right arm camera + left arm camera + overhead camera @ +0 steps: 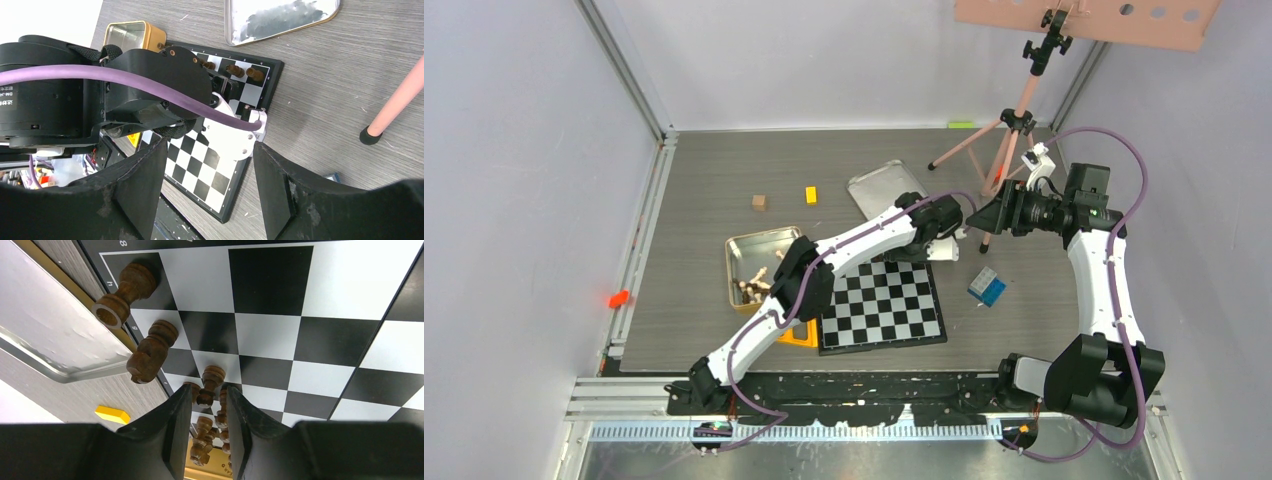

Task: Set up the chess pieces on the board
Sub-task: Place the chess piece on the chessboard.

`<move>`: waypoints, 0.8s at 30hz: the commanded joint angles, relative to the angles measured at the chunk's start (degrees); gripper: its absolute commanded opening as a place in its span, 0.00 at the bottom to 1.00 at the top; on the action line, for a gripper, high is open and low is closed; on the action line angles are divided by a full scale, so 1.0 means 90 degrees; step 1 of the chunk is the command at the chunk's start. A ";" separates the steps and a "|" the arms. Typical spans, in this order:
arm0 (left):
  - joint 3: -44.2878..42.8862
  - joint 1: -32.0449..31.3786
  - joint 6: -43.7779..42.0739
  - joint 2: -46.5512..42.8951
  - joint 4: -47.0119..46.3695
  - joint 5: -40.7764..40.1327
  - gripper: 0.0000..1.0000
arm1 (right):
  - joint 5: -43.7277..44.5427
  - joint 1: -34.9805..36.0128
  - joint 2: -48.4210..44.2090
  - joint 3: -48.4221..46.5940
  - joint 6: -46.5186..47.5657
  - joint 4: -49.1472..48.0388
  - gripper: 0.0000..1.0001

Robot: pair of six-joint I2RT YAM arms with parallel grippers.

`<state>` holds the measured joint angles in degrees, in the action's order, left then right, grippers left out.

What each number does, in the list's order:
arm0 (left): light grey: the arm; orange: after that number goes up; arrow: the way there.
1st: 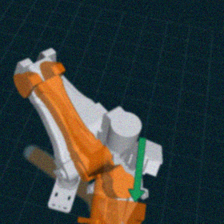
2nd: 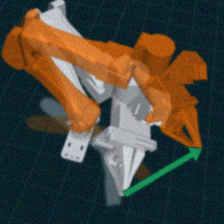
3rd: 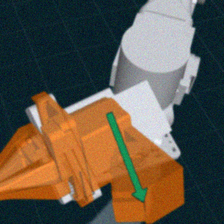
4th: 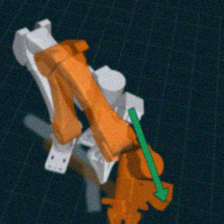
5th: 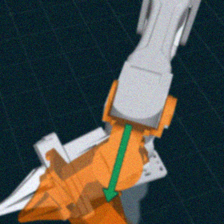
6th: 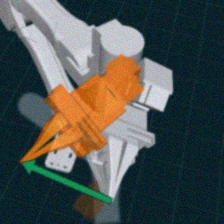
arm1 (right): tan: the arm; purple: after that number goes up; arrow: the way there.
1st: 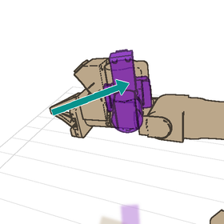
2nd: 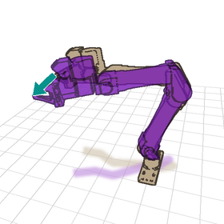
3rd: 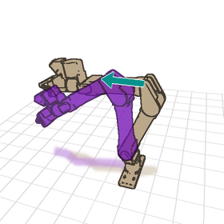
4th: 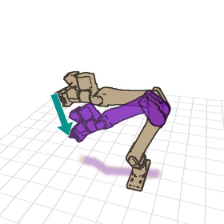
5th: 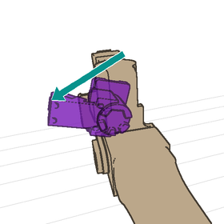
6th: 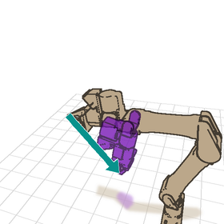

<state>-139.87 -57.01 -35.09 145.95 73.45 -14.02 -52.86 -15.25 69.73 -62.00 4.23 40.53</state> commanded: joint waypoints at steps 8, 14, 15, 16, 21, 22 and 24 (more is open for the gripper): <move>0.0062 -0.0042 -0.0119 -0.0111 -0.0238 -0.0178 0.29 | -0.0288 -0.0058 -0.0073 -0.0006 -0.0050 -0.0060 0.69; 0.0073 -0.0042 -0.0095 -0.0105 -0.0214 -0.0118 0.20 | -0.0308 -0.0072 -0.0066 0.0003 -0.0050 -0.0060 0.69; 0.0073 -0.0042 -0.0084 -0.0111 -0.0199 -0.0092 0.18 | -0.0313 -0.0073 -0.0059 0.0003 -0.0050 -0.0060 0.69; 0.0073 -0.0042 -0.0077 -0.0113 -0.0192 -0.0055 0.17 | -0.0315 -0.0074 -0.0056 0.0004 -0.0050 -0.0060 0.69; 0.0054 -0.0042 0.0020 -0.0178 -0.0118 0.0171 0.14 | -0.0335 -0.0083 -0.0044 0.0004 -0.0050 -0.0058 0.69; 0.0053 -0.0042 0.0038 -0.0186 -0.0110 0.0192 0.13 | -0.0336 -0.0083 -0.0043 0.0004 -0.0050 -0.0060 0.69; 0.0053 -0.0042 0.0071 -0.0191 -0.0085 0.0264 0.12 | -0.0346 -0.0096 -0.0043 0.0004 -0.0050 -0.0058 0.69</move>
<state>-139.33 -57.06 -35.00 145.95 72.58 -14.57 -54.39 -15.62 69.73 -61.80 4.16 40.58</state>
